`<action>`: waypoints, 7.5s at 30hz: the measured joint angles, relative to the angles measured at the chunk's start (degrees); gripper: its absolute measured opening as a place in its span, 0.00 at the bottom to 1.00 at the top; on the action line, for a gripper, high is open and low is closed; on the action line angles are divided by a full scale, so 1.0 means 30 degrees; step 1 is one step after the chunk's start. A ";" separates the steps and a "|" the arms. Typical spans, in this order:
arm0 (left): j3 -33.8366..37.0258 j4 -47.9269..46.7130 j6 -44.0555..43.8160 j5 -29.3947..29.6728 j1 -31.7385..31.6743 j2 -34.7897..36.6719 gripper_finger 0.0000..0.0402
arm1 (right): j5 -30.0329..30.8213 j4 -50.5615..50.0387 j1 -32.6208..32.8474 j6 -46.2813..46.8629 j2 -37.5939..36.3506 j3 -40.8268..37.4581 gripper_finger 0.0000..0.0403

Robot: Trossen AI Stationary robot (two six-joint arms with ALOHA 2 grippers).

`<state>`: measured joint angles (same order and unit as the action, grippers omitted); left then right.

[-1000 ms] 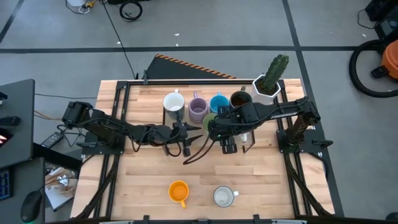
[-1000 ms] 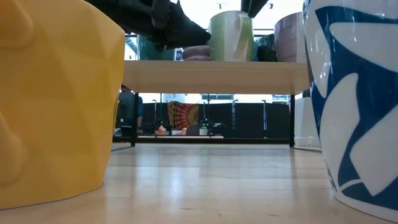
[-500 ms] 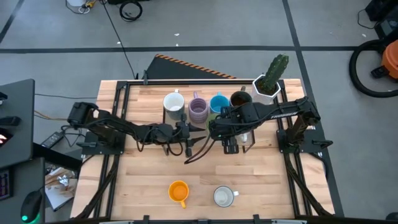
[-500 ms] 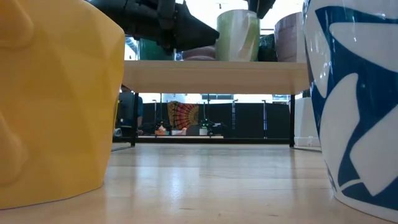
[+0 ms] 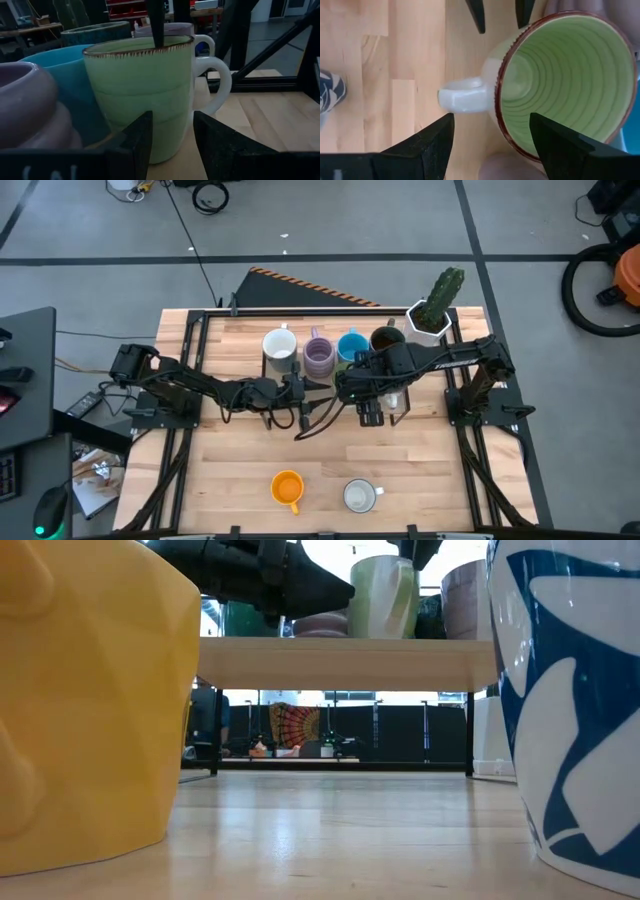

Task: Place coffee mugs
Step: Adjust the green mug on the shelf, then put the yellow mug on the shelf

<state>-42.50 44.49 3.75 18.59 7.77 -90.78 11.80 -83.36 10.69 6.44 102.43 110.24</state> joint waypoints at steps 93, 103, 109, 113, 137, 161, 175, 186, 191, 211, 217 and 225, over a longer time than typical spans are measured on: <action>-0.9176 -2.6247 -1.4413 0.4092 1.2478 0.2632 0.35 | 0.7620 1.2170 0.8231 0.1770 -0.7643 -0.9515 0.63; -1.3976 -3.1180 -1.8716 0.2487 1.3132 -0.1407 0.35 | 0.8337 1.2642 0.9346 0.3160 -0.7643 -0.9736 0.63; -1.4732 -3.1916 -2.0076 0.0485 1.2705 -0.2834 0.35 | 0.8786 1.2628 0.9430 0.2837 -0.7643 -0.9736 0.63; -1.4732 -3.1320 -2.0050 -0.0208 1.2446 -0.2914 0.35 | 0.8912 1.2647 0.9430 0.1893 -0.7643 -0.9736 0.63; -1.6034 -3.0412 -1.6610 0.0766 1.2894 -0.5298 0.35 | 1.0190 1.5811 1.0771 0.1224 -0.7628 -1.2525 0.63; -1.6458 -3.1353 -1.1441 0.0111 1.2202 -0.6516 0.35 | 1.0037 1.5500 1.0771 0.1363 -0.7628 -1.2545 0.63; -1.6359 -3.0947 -1.2032 -0.1262 1.1908 -0.7033 0.35 | 1.0023 1.5503 1.0771 0.1515 -0.7628 -1.2548 0.63; -1.6313 -3.1209 -1.1996 -0.2032 1.1385 -0.8313 0.29 | 0.9615 1.5612 1.0771 0.1523 -0.7628 -1.2545 0.63; -1.6313 -3.1316 -1.1251 -0.2157 1.1344 -0.8386 0.19 | 0.9600 1.5608 1.0771 0.1530 -0.7628 -1.2548 0.63; -1.6320 -3.3593 -0.6291 -0.3259 1.1307 -0.6375 0.07 | 0.9105 1.4610 1.0771 0.2987 -0.7635 -1.2548 0.63; -1.6327 -3.4878 -0.4254 -0.2689 1.0967 -0.4269 0.07 | 0.9170 1.4382 1.0785 0.2012 -0.8247 -1.2548 0.63; -1.6319 -3.6487 -0.2871 -0.0624 1.0732 -0.1496 0.07 | 0.9196 1.4377 1.1244 0.2463 -0.9056 -1.2548 0.63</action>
<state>-91.46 -64.97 -4.86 16.72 39.97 -95.27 39.39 -40.23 44.42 13.83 75.26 72.60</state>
